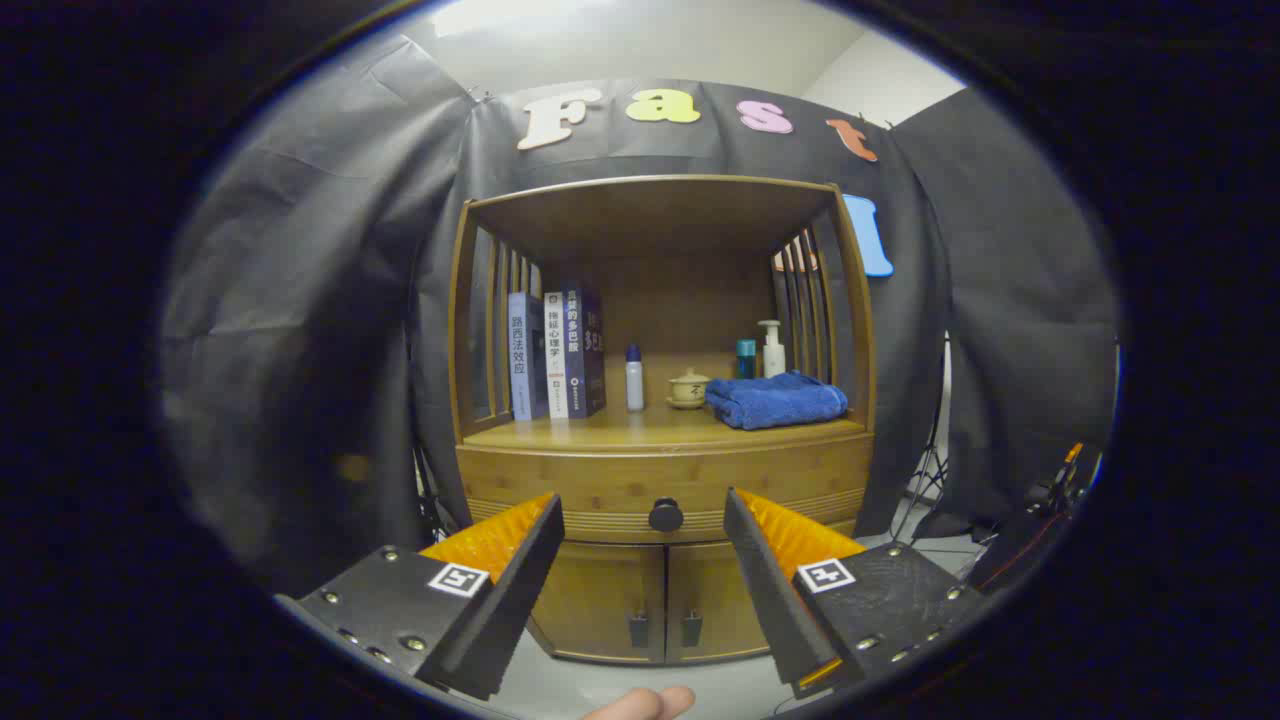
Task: Pull open the drawer, take out the items inside it, and place them on the countertop above the cabinet.
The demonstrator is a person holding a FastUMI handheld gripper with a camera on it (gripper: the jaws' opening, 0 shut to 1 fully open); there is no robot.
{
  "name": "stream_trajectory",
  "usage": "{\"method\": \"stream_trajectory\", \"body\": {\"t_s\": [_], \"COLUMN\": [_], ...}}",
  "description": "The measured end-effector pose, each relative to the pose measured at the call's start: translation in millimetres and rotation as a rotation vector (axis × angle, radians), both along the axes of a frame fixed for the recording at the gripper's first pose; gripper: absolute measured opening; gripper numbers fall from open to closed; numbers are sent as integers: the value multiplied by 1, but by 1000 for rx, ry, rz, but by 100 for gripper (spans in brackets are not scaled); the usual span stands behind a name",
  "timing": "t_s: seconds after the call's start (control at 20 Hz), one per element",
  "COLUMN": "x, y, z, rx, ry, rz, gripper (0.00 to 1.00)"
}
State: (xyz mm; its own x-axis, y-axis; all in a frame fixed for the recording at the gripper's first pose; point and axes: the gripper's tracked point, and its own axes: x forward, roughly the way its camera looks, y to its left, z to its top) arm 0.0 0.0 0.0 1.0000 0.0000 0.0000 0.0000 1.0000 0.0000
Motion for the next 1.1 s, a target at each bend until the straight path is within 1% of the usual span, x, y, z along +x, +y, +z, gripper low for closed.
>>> {"method": "stream_trajectory", "body": {"t_s": [0.65, 1.1], "x": [4, 16], "y": [-5, -2], "z": [-12, -26], "rx": [2, 7], "ry": [34, 42], "rz": [-18, -4], "gripper": [97, 97]}}
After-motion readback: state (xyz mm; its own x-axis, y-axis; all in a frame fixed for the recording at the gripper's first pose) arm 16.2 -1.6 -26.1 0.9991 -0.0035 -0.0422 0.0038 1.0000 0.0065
